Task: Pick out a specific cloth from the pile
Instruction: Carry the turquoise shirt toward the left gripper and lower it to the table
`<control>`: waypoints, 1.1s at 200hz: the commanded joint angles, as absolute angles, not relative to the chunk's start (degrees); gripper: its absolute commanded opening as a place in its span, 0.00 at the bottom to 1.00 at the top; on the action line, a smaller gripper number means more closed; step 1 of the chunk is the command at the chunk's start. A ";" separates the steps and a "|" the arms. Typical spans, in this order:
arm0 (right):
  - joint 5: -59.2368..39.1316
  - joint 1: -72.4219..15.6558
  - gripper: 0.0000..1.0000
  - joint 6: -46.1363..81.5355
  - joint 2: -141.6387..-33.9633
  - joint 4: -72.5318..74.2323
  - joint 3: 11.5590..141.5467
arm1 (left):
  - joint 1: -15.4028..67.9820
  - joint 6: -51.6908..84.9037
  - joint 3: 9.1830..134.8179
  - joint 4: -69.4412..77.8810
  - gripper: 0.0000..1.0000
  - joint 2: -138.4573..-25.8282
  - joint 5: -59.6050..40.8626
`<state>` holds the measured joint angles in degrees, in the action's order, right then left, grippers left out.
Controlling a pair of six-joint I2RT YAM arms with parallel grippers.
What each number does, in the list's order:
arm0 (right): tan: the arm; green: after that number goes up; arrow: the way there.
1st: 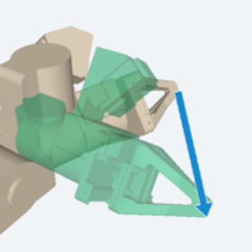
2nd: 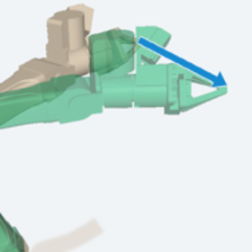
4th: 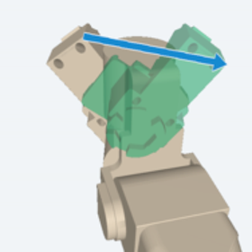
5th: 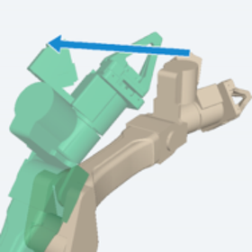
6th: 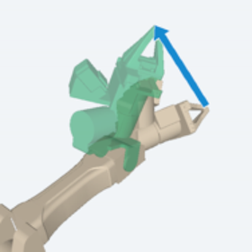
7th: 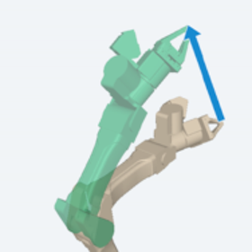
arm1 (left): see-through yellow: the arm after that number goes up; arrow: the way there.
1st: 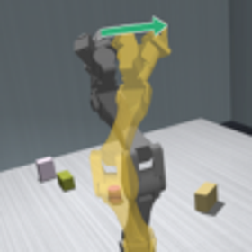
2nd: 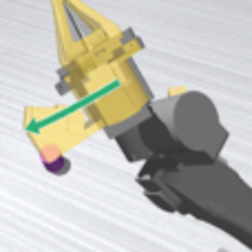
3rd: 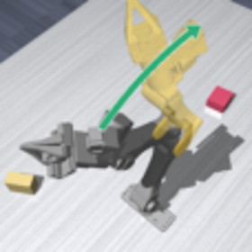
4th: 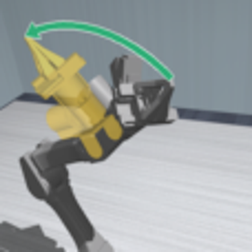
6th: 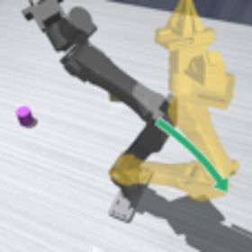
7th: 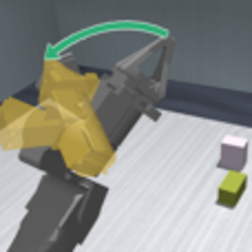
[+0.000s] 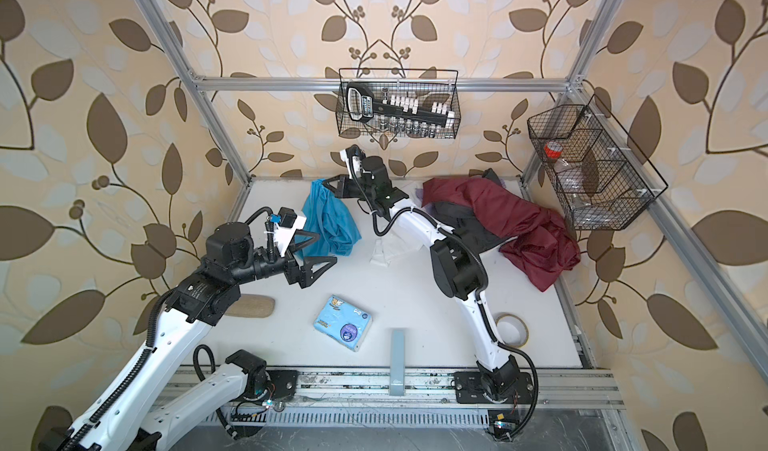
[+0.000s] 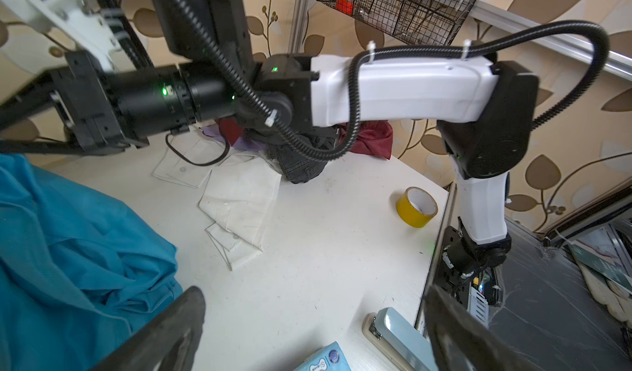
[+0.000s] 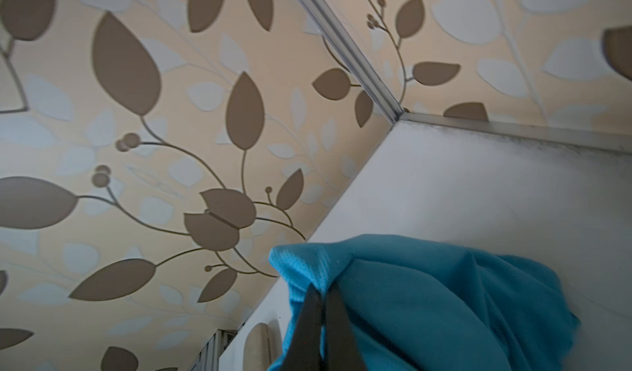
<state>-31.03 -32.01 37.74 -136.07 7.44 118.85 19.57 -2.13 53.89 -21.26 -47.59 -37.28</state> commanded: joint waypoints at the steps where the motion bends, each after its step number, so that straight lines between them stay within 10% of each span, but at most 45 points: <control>1: -30.17 -31.45 0.00 33.37 -139.44 0.05 122.12 | 20.29 -2.23 53.79 -19.39 0.99 -46.93 -38.41; 51: -20.41 -34.29 0.06 23.48 -142.02 -13.88 123.20 | 20.43 -2.55 53.63 -19.20 0.99 -47.36 -37.88; 129: -8.52 -38.10 0.56 19.05 -148.29 -25.63 124.50 | 20.57 -2.37 53.65 -19.39 0.99 -48.29 -37.62; 220: -13.79 -38.95 0.59 22.57 -157.99 -27.48 135.56 | 20.62 -2.66 53.77 -18.96 0.99 -49.74 -37.40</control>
<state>-9.91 -37.80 20.95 -152.59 -23.18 134.26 19.97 -2.15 53.78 -21.19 -49.41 -37.21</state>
